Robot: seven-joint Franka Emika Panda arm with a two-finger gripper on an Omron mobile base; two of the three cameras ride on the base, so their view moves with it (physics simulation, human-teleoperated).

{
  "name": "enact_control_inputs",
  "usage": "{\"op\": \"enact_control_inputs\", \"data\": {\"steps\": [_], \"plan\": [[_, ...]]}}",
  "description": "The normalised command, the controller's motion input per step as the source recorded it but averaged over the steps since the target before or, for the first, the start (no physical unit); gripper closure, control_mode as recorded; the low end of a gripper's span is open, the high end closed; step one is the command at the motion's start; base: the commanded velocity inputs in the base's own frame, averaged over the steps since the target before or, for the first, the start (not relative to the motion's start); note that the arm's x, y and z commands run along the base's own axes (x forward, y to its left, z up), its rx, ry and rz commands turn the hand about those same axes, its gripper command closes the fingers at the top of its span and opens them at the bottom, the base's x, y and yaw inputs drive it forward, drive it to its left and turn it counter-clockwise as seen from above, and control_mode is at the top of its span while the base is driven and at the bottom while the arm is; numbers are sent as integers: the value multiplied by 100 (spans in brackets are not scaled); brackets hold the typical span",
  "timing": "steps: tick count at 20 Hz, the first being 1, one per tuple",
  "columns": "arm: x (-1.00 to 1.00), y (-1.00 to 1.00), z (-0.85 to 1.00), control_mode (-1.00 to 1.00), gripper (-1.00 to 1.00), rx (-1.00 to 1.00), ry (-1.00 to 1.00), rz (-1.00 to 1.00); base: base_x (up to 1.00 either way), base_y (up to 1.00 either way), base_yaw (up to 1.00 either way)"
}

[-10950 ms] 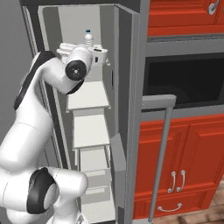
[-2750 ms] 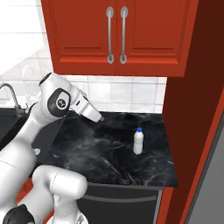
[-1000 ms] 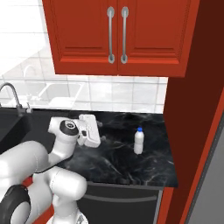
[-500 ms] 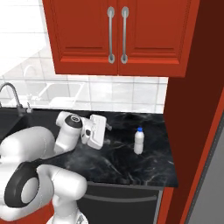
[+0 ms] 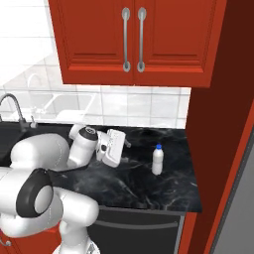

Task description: Take the bottled waters from the counter and place them in the freezer to freeze. Close the freezer door after placing the bottles.

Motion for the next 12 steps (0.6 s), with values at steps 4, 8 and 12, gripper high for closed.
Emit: {"op": "enact_control_inputs", "data": {"steps": [4, 8, 12], "plan": [[5, -30, -6, -100, -100, 0, 0, 0, 0, 0, 0], [25, -23, -8, -100, -100, 0, 0, 0, 0, 0, 0], [15, -15, -2, -100, -100, 0, 0, 0, 0, 0, 0]]}}
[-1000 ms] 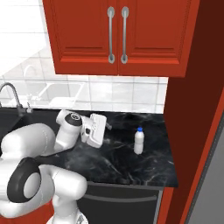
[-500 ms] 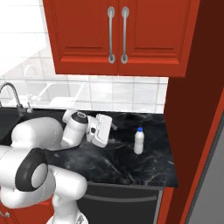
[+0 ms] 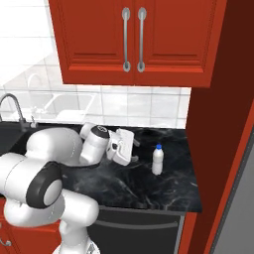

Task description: Take the bottled waters from the counter and place them in the freezer to freeze. Close the freezer door after placing the bottles.

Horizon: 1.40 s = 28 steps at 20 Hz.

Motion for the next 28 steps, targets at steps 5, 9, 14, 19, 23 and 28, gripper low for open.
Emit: {"op": "enact_control_inputs", "data": {"steps": [5, 9, 14, 19, 23, 28], "plan": [[11, -16, -1, -100, -100, 0, 0, 0, 0, 0, 0], [0, -13, -6, -100, -100, 0, 0, 1, 0, 0, 0], [1, -17, -10, -100, -100, 0, 0, 5, 0, 0, 0], [0, -12, -14, -100, -100, 0, 2, 10, 0, 0, 0], [0, -2, -4, -100, -100, 0, 1, 9, 0, 0, 0], [0, -3, -3, -100, -100, 0, 1, 2, 0, 0, 0]]}}
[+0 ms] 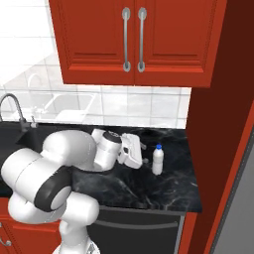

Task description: Take the bottled waters from the counter and place them in the freezer to freeze. Close the freezer door after placing the bottles.

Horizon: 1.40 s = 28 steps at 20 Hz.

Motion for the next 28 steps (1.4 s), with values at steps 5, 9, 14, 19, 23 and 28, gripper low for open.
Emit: {"op": "enact_control_inputs", "data": {"steps": [5, 9, 14, 19, 23, 28], "plan": [[4, -14, -2, -100, -100, 0, 0, 0, 0, 0, 0], [7, -12, 0, -100, -100, 0, 0, 0, 0, 0, 0], [8, -5, 0, -100, -100, 0, 0, 0, 0, 0, 0], [6, -2, 0, -100, -100, 0, 0, 0, 0, 0, 0], [3, -9, 0, -100, -100, 0, 1, 0, 0, 0, 0], [0, -16, -2, -100, -100, 0, 0, 0, 0, 0, 0]]}}
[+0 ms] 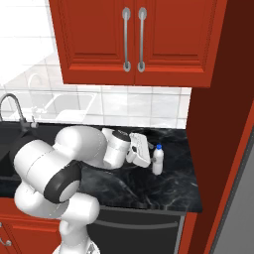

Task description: Take the bottled waters from the counter and place them in the freezer to freeze. Close the freezer door after placing the bottles.

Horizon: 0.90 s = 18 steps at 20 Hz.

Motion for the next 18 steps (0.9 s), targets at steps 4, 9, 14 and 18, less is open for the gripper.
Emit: {"op": "enact_control_inputs", "data": {"steps": [4, 9, 14, 18], "plan": [[0, -18, -1, -100, -100, 0, 0, 0, 0, 0, 0], [2, -12, -3, -100, -100, 0, 1, 0, 0, 0, 0], [8, -9, -10, -100, -100, 0, 4, 0, 0, 0, 0], [10, -1, -11, -100, -100, 0, 8, 0, 0, 0, 0]]}}
